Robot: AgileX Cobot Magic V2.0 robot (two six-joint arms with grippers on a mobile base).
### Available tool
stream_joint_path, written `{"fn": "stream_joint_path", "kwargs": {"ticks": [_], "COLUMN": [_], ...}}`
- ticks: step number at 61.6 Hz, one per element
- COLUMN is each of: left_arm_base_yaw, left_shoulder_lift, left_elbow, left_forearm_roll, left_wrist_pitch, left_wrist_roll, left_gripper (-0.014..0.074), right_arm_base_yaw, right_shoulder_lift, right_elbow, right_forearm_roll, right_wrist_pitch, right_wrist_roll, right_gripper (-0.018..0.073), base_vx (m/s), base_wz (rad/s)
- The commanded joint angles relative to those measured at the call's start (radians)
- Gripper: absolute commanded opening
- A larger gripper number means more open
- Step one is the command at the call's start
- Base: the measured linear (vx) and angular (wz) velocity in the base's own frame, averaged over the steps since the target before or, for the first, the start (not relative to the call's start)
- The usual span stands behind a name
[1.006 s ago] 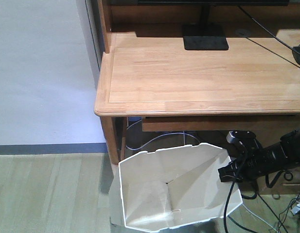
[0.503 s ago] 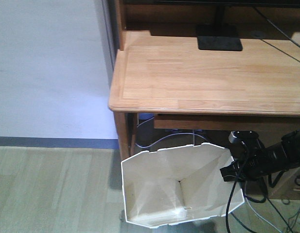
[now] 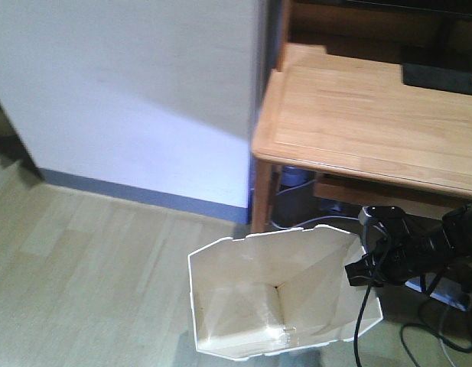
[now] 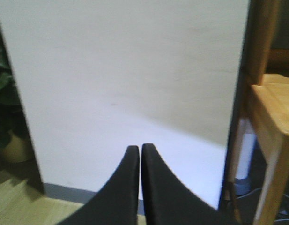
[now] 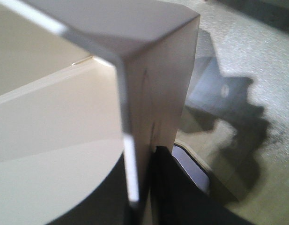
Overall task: Move trash bin to bedside with robot
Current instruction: 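Hold the bin with the right gripper while the base turns toward the bed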
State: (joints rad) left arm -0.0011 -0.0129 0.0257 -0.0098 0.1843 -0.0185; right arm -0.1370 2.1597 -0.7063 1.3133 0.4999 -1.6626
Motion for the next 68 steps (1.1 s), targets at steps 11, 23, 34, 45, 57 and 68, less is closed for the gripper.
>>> {"fn": "stream_joint_path", "kwargs": {"ticks": [11,23,34,45,57,68], "left_arm_base_yaw": [-0.002,-0.002,-0.002,-0.002,-0.002,-0.002], "left_shoulder_lift": [-0.014,-0.014,-0.014,-0.014,-0.014,-0.014], "left_elbow": [0.019,0.019,0.019,0.019,0.019,0.019], "left_forearm_roll": [-0.009,-0.009,-0.009,-0.009,-0.009,-0.009], "left_wrist_pitch": [-0.078,-0.078,-0.078,-0.078,-0.078,-0.078], "left_wrist_roll": [-0.006,-0.006,-0.006,-0.006,-0.006,-0.006], "left_gripper": [-0.0006,-0.0006,-0.0006,-0.0006,-0.0006,-0.0006], "right_arm_base_yaw": [-0.002,-0.002,-0.002,-0.002,-0.002,-0.002], "right_shoulder_lift": [-0.066,-0.066,-0.066,-0.066,-0.066,-0.066], "right_elbow": [-0.011,-0.011,-0.011,-0.011,-0.011,-0.011], "right_forearm_roll": [0.046,0.046,0.046,0.046,0.046,0.046], "right_wrist_pitch": [0.219,0.219,0.219,0.219,0.219,0.219], "right_wrist_roll": [0.001,0.001,0.001,0.001,0.001,0.001], "right_gripper": [-0.0003,-0.0003,-0.0003,-0.0003,-0.0003,-0.0003], "base_vx": [-0.09,-0.07,-0.02,0.03,0.06,0.08], "base_wz": [0.54,0.57,0.54,0.45,0.39,0.41]}}
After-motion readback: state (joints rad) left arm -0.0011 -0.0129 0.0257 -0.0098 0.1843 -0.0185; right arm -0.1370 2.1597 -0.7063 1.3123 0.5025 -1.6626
